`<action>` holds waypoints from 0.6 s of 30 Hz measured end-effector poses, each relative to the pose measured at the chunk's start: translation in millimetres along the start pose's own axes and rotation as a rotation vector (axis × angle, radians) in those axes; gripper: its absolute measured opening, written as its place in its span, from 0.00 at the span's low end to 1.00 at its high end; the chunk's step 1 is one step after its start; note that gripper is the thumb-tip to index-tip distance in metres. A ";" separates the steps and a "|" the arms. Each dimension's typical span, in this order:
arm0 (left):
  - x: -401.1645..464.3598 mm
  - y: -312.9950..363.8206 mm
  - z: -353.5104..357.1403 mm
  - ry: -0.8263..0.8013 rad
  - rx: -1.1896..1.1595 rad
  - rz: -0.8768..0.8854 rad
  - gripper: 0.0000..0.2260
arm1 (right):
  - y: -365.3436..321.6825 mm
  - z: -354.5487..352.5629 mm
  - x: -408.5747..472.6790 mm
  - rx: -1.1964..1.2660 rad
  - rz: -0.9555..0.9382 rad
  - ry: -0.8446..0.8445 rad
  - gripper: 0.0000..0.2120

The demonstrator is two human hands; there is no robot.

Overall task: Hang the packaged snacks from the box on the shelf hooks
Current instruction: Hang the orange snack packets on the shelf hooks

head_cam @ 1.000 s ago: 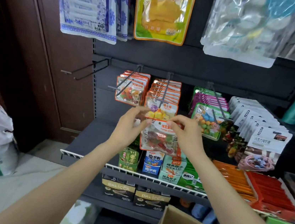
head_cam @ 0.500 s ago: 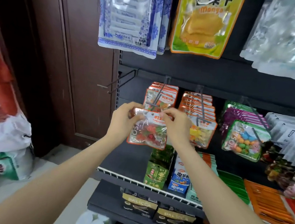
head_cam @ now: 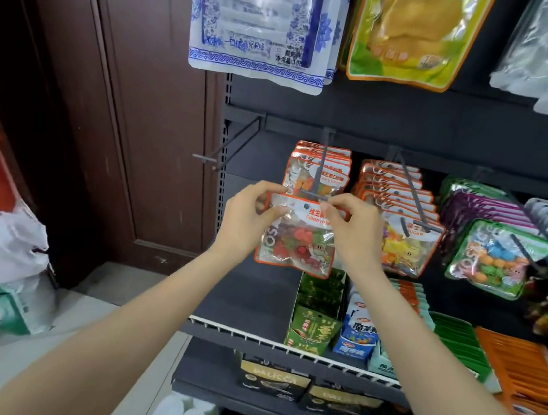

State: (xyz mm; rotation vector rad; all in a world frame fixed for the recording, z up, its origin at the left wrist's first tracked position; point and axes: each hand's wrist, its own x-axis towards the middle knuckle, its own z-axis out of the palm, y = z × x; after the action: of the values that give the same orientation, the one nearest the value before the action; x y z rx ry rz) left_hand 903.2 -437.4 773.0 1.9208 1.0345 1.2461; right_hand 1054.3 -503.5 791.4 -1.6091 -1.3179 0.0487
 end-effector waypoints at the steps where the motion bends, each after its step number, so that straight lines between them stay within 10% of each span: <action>1: 2.8 -1.0 0.2 -0.003 0.009 0.001 0.10 | 0.3 1.4 1.6 -0.006 0.000 0.002 0.04; 18: 100.1 -4.9 56.8 0.074 0.248 -0.057 0.12 | 16.8 46.0 93.1 -0.622 0.037 0.012 0.14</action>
State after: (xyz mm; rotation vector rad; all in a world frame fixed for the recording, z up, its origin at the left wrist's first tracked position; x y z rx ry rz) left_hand 979.4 -353.4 792.7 2.0243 1.3270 1.2119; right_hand 1077.0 -401.9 806.2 -2.1440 -1.3694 -0.3823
